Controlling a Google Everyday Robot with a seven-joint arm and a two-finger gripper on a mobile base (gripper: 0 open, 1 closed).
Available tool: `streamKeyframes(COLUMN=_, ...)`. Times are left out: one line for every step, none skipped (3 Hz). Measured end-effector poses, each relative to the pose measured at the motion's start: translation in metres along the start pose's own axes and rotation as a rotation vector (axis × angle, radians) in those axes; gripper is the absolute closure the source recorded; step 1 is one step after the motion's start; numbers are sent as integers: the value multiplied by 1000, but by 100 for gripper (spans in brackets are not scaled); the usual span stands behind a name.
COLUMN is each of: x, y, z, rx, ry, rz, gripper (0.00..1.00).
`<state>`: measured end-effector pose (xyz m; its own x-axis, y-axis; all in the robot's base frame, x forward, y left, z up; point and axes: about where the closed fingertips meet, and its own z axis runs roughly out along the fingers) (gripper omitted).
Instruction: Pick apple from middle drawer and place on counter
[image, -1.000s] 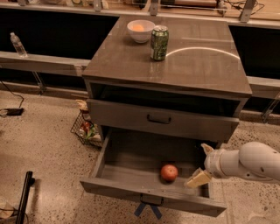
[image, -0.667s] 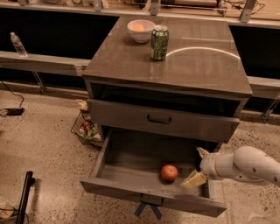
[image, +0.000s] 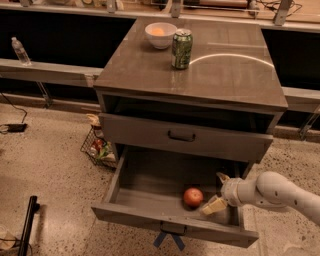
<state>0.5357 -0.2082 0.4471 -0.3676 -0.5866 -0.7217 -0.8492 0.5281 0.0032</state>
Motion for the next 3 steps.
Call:
streamKeyframes(x=3, y=-5, z=17, rx=30, ry=-4, rz=-35, gripper=0)
streamKeyframes(x=5, y=-2, z=35, rx=44, ry=-2, rz=-51, gripper=0)
streamKeyframes(x=6, y=2, z=54, rx=35, ry=-11, rz=-61, gripper=0)
